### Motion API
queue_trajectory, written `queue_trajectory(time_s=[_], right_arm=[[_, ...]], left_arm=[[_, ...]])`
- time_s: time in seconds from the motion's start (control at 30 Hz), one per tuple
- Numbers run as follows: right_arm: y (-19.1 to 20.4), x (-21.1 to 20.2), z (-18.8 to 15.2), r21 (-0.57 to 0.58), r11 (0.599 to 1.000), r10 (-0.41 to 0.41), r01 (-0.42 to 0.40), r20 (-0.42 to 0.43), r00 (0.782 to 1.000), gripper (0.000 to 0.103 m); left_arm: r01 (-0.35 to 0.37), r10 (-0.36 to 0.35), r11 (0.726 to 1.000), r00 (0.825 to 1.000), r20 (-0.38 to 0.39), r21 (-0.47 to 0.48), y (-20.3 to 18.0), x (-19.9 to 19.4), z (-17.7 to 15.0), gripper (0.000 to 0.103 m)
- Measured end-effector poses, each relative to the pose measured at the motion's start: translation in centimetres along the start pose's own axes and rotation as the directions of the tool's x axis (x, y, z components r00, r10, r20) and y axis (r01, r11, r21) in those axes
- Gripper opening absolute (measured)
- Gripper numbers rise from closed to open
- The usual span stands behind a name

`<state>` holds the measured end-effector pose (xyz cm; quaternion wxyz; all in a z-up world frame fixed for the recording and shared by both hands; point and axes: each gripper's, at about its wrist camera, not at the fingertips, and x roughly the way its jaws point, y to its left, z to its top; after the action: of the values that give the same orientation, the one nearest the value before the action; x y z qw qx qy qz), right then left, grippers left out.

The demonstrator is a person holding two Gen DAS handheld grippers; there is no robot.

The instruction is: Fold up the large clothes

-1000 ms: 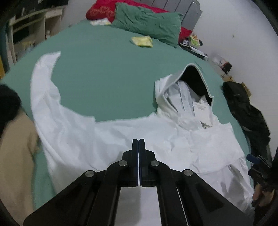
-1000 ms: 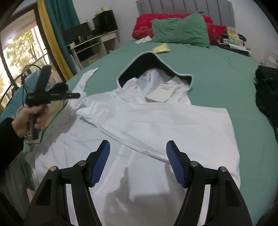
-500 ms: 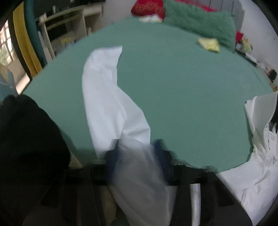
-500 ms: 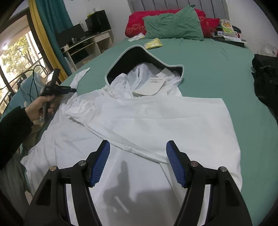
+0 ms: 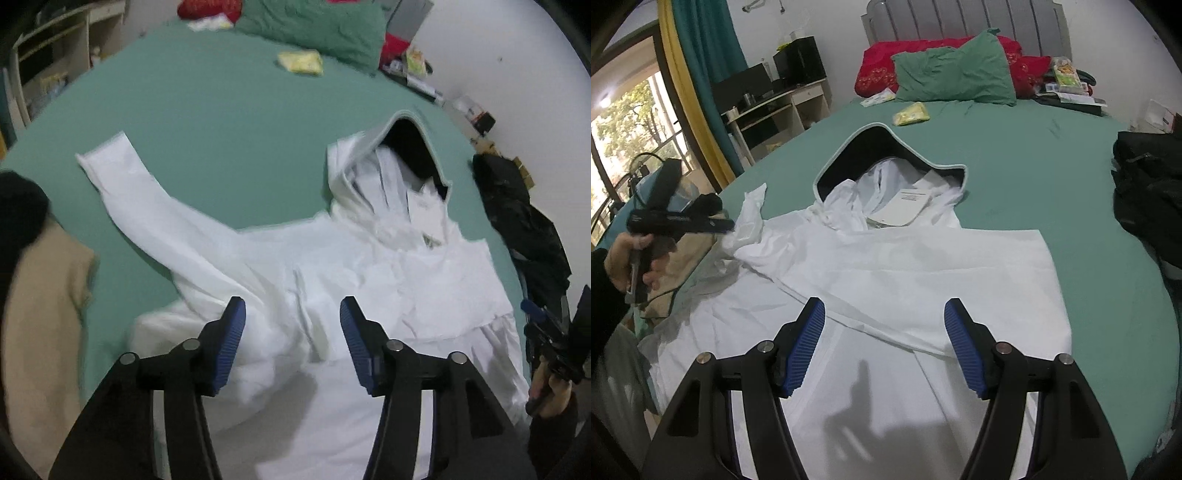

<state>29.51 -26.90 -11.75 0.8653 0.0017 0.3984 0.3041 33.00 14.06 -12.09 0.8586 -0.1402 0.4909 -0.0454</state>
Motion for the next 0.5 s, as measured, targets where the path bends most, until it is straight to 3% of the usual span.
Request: queue_trajectory(time_s=[0.1, 0.23, 0.37, 0.4, 0.43, 0.47, 0.5], right_arm=[[-0.3, 0.3, 0.1, 0.004, 1.000, -0.007, 0.007, -0.007, 1.000, 0.068], [-0.6, 1.4, -0.1, 0.001, 1.000, -0.018, 0.018, -0.031, 0.999, 0.068], [-1.0, 2.6, -0.5, 0.009, 1.000, -0.020, 0.021, -0.059, 0.998, 0.068], [-1.0, 2.8, -0.6, 0.013, 1.000, -0.018, 0.018, -0.063, 0.998, 0.068], [-1.1, 3.0, -0.7, 0.015, 1.000, -0.016, 0.017, -0.068, 0.998, 0.068], [-1.0, 3.1, -0.8, 0.016, 1.000, -0.015, 0.016, -0.071, 0.997, 0.068], [-1.0, 3.1, -0.8, 0.016, 1.000, -0.012, 0.013, -0.073, 0.997, 0.068]], left_arm=[[-0.111, 0.113, 0.993, 0.992, 0.053, -0.039, 3.7, 0.3, 2.9, 0.057], [-0.247, 0.256, 0.961, 0.964, 0.067, -0.123, 8.7, 3.6, 6.2, 0.057], [-0.245, 0.250, 0.953, 0.968, 0.006, -0.177, 12.3, 7.9, 7.3, 0.057], [-0.243, 0.255, 0.954, 0.965, 0.054, -0.175, 12.2, 7.7, 7.3, 0.056], [-0.234, 0.248, 0.959, 0.966, 0.071, -0.160, 12.1, 7.6, 7.3, 0.051], [-0.213, 0.224, 0.967, 0.972, 0.070, -0.139, 11.9, 7.7, 7.2, 0.037], [-0.204, 0.215, 0.971, 0.974, 0.075, -0.128, 11.7, 7.6, 7.2, 0.004]])
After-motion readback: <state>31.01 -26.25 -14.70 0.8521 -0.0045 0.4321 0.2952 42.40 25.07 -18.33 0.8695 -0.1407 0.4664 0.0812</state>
